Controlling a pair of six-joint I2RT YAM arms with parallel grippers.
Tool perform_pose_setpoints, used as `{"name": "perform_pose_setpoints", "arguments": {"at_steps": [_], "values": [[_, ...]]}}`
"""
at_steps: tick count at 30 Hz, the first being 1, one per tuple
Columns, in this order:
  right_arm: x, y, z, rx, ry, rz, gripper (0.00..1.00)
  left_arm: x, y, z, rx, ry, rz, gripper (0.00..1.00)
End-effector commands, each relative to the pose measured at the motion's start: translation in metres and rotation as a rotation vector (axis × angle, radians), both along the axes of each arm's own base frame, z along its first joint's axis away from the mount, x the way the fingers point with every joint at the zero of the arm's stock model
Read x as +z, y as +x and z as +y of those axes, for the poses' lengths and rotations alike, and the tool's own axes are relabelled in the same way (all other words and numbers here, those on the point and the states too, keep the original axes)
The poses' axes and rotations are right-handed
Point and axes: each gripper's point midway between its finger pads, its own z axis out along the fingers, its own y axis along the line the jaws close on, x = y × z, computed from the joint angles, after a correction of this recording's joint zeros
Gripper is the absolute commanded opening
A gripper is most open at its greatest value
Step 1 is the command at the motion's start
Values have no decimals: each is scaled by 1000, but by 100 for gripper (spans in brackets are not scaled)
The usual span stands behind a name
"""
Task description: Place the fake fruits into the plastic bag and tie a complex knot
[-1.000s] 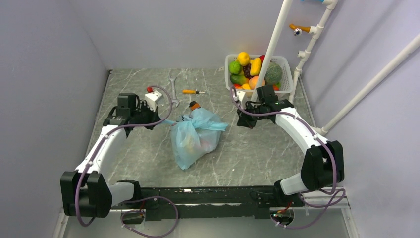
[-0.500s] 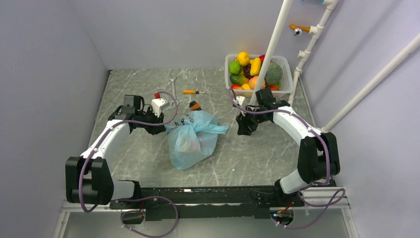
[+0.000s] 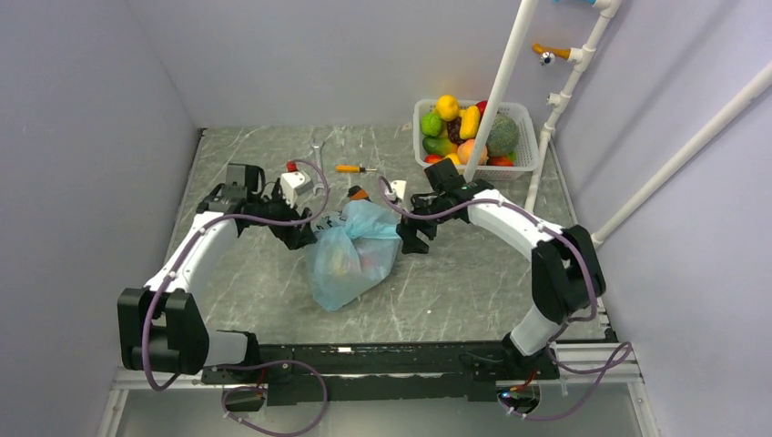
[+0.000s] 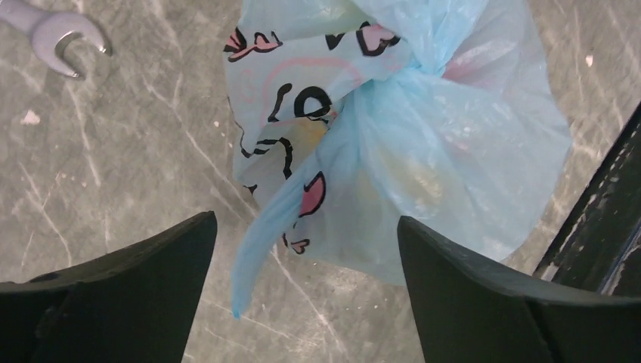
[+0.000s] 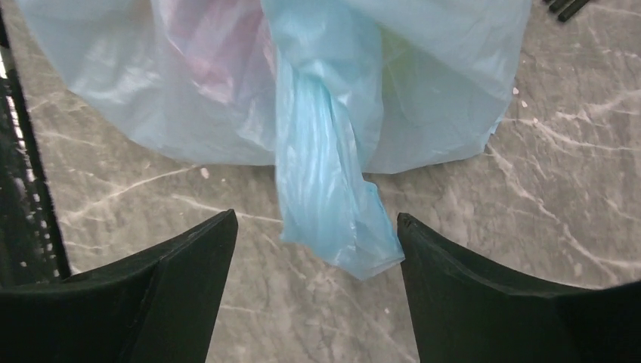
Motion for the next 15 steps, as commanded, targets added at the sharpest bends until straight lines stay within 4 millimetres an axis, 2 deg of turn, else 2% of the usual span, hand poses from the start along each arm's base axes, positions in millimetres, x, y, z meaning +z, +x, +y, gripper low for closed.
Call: {"name": "perform_pose_setpoints", "arguments": {"at_steps": [1,3,5,6,9,12,14,15], "values": [[-4,26,10,30,-22,-89,70,27,13,18,13,-11,-95,99],[-7,31,10,29,-27,-112,59,39,21,29,28,1,-176,99],[-5,33,11,21,-23,-132,54,50,26,41,28,33,-296,99],[-2,34,13,15,-24,-138,57,54,30,47,49,55,-351,99],[15,33,15,10,-8,-150,81,61,34,61,86,78,-457,100],[34,25,11,34,12,-189,90,63,35,69,106,64,-437,99],[42,19,13,58,33,-203,98,52,21,69,-13,66,-389,99],[42,18,16,59,39,-208,99,45,12,68,-144,101,-414,99]]}}
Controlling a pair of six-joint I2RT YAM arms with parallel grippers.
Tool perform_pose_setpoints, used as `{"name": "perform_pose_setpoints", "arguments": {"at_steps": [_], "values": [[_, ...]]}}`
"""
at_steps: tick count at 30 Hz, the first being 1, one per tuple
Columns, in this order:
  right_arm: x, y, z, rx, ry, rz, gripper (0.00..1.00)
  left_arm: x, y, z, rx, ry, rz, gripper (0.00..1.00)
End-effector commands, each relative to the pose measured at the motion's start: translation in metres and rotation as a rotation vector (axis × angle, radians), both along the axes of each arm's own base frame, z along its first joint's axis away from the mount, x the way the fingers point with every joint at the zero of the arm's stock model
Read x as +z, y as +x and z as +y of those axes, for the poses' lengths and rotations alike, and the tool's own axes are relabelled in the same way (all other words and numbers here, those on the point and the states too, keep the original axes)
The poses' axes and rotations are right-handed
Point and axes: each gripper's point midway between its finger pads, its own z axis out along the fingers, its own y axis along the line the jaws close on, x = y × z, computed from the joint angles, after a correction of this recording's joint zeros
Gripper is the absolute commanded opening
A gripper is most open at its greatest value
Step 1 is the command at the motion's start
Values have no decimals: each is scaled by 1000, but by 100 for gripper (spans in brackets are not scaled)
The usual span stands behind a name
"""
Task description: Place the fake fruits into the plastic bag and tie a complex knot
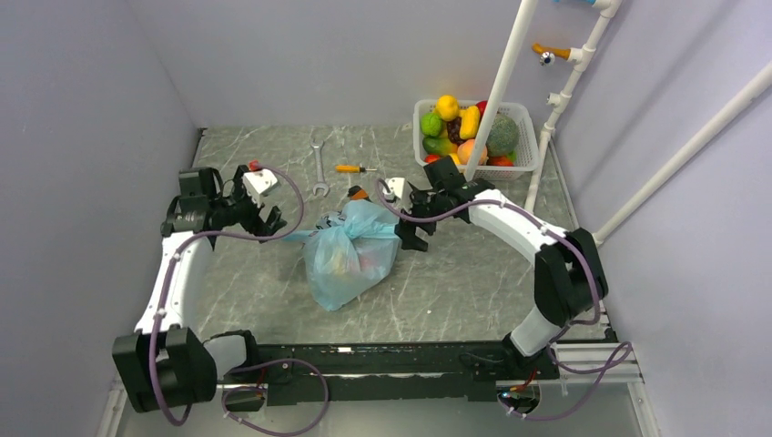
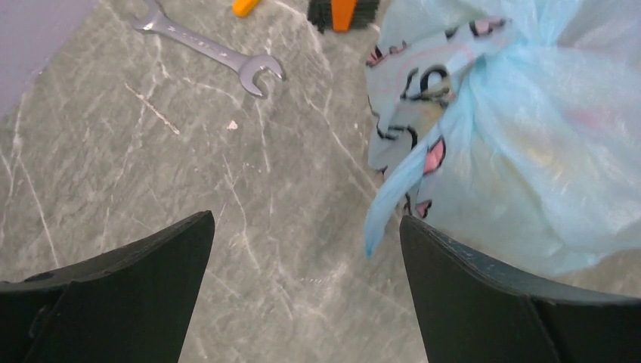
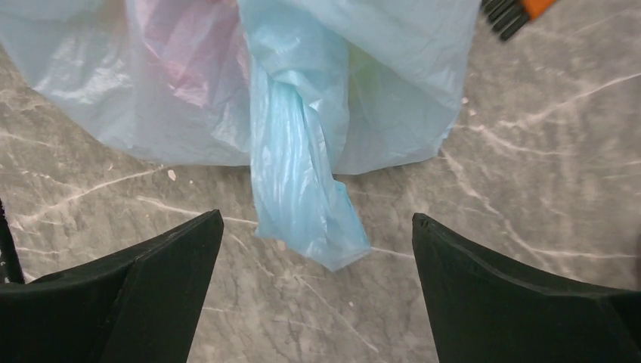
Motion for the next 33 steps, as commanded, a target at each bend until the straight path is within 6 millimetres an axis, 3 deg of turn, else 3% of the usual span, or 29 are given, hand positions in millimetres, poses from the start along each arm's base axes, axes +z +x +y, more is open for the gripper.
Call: {"name": "perform_pose_setpoints", "arguments": {"at_steps": [1,8,11,14,28,33], "values": [[47,4,15,48,80,-141,99,-14,-17,1,-282,89,-7,99],[37,6,35,198,20,-134,95,-42,-8,10,-419,172,-89,99],[27,12,36,223,-16,-131,82,-48,-2,11,-438,192,-119,99],[22,17,37,224,-38,-154,62,-56,0,8,-458,179,-109,97],[9,-3,21,297,-120,-133,62,-84,-1,-30,-590,262,-193,90],[9,-3,22,292,-106,-146,42,-94,7,-38,-583,310,-208,76]]}}
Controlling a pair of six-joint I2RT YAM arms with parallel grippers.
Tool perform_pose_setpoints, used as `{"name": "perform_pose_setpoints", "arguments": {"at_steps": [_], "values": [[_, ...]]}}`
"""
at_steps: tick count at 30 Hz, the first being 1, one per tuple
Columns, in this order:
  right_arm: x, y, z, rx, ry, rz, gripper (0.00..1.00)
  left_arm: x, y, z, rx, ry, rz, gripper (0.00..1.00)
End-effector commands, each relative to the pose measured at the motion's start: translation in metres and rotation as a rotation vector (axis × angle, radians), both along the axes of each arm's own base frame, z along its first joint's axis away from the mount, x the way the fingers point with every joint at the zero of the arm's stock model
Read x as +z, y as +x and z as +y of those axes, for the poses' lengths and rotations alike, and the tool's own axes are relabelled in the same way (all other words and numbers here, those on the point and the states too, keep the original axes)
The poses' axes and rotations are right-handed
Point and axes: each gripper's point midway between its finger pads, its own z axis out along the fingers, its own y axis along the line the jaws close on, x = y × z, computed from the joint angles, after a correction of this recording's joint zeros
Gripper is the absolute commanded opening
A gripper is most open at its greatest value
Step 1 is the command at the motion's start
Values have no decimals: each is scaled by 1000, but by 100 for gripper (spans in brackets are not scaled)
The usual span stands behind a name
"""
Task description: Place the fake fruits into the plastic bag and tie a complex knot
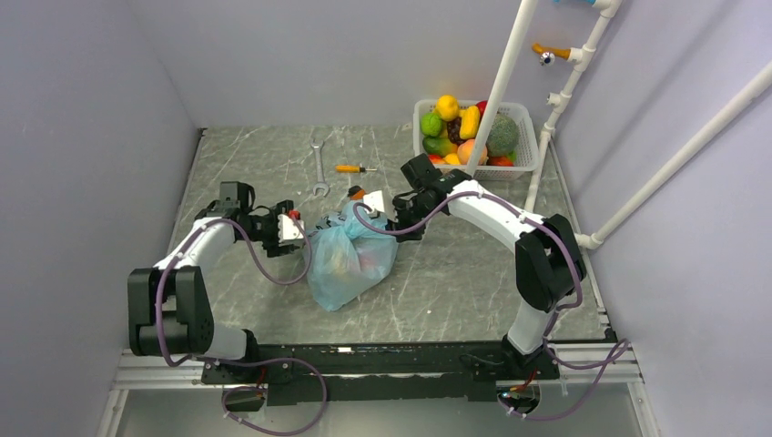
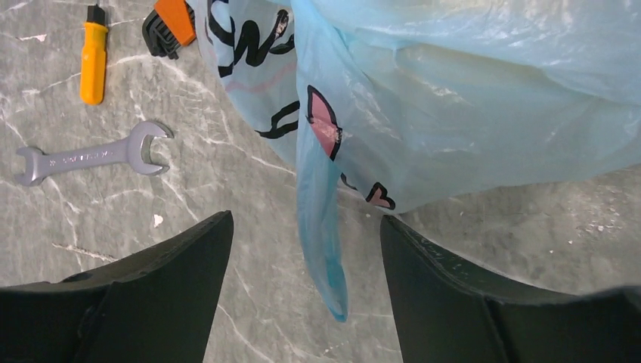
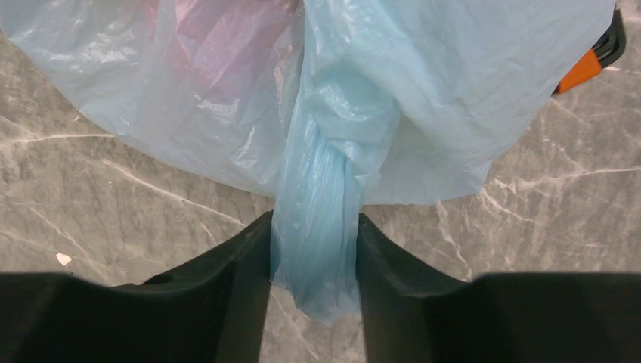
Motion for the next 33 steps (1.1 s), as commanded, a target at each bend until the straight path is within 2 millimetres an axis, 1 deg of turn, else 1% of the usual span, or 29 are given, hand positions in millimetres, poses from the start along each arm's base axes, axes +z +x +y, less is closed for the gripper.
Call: {"name": "perform_pose_setpoints", "arguments": {"at_steps": [1,3,7,9,10,11,12,13,14,17,18,20,23,26,28,31,32,33], "values": [[13,-2,2,18,29,-35,40,5,15,-6,-1,23,-85,74],[15,0,5,9,41,-38,39,0,17,-5,12,35,-74,73],[20,-2,13,10,66,-31,39,-11,18,-2,27,50,-68,72],[23,-5,16,11,81,-21,38,-15,18,-1,34,52,-65,69],[23,-6,18,11,88,-16,36,-16,19,-2,37,51,-63,66],[25,-7,19,12,95,-17,30,-16,19,-1,43,53,-59,63],[25,-7,20,8,96,-16,19,-17,21,0,50,55,-57,58],[27,-6,20,4,97,-15,3,-16,21,0,55,53,-50,53],[29,-6,20,-3,100,-13,0,-15,22,0,62,52,-37,45],[40,0,16,-52,111,-29,0,-4,21,2,108,34,33,2],[47,4,12,-82,118,-48,0,3,21,4,134,15,45,0],[57,11,1,-128,123,-64,0,22,22,14,204,-53,61,0],[64,19,-22,-197,106,-67,0,48,22,31,330,-136,101,0],[53,21,-50,-239,49,-63,0,53,16,47,414,-133,134,0],[38,21,-65,-261,10,-57,0,47,12,56,456,-109,164,0],[3,24,-89,-311,-51,-34,0,28,11,74,544,-61,213,0],[-10,26,-94,-323,-67,-31,0,19,10,80,568,-40,231,0],[-26,22,-100,-331,-89,-13,0,10,9,85,589,-18,249,0]]}}
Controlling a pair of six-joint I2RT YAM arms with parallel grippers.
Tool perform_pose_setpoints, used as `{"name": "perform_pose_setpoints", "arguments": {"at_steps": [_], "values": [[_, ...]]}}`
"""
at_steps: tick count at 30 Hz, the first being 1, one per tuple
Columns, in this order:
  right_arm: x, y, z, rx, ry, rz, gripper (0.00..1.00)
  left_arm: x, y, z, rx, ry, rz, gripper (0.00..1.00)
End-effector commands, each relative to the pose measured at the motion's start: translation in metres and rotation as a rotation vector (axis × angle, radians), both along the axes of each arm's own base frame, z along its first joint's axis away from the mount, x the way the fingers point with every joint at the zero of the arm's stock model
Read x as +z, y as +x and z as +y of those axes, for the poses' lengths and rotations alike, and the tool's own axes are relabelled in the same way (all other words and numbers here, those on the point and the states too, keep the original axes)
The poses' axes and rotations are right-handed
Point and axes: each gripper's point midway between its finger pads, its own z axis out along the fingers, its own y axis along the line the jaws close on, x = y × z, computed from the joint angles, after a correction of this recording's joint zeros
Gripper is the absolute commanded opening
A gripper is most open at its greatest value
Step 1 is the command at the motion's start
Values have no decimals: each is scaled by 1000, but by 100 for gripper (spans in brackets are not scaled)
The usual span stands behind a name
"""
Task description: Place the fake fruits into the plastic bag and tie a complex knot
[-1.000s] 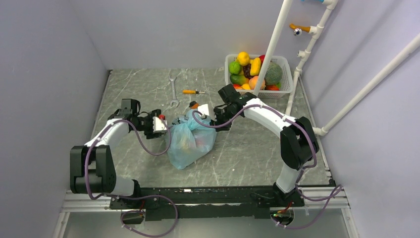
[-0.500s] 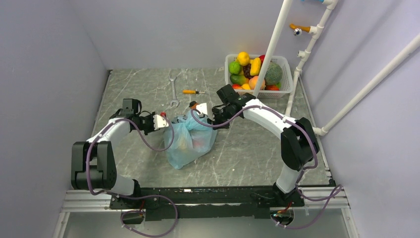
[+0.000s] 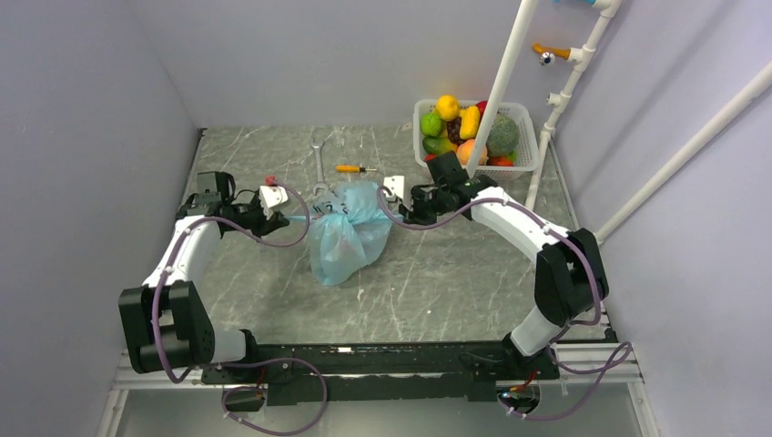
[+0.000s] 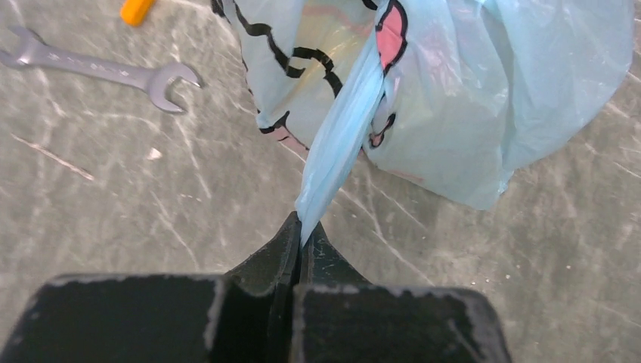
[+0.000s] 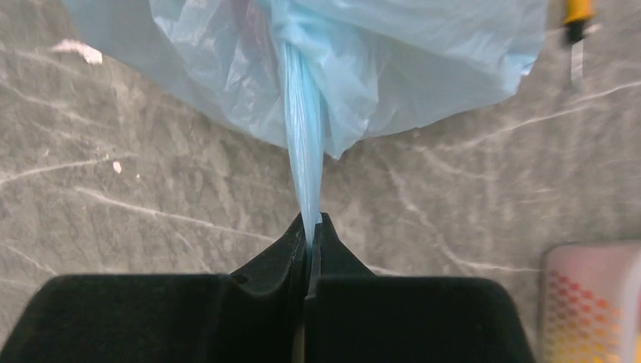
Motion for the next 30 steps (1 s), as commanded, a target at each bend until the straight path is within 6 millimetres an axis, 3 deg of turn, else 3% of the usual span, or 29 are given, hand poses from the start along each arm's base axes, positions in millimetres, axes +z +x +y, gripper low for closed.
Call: {"name": "perform_pose_setpoints", "arguments": {"at_steps": [1,6,8,11,13,15,19,23,25,28,30], "values": [[-74,0,-81,-177,-241,93,0,-47,1,68,263,186,155,0],[-98,1,-85,-205,-266,119,0,-64,-5,74,319,196,244,0],[-87,8,-91,-208,-261,100,0,-45,-1,75,337,145,240,0],[-52,17,-94,-219,-214,90,0,-3,3,72,323,64,189,0],[-41,16,-97,-214,-207,75,0,8,1,71,316,67,156,0],[-50,9,-102,-207,-224,91,0,-2,-4,75,322,104,160,0],[-91,-4,-111,-225,-262,143,0,-51,-22,84,346,178,273,0],[-120,-16,-125,-220,-322,173,0,-64,-35,82,375,222,296,0],[-116,-18,-127,-198,-316,185,0,-59,-37,80,364,222,288,0],[-87,-13,-103,-167,-231,212,0,-40,-40,55,284,147,278,0],[-67,-9,-78,-136,-183,206,21,-29,-39,35,226,128,245,0]]}}
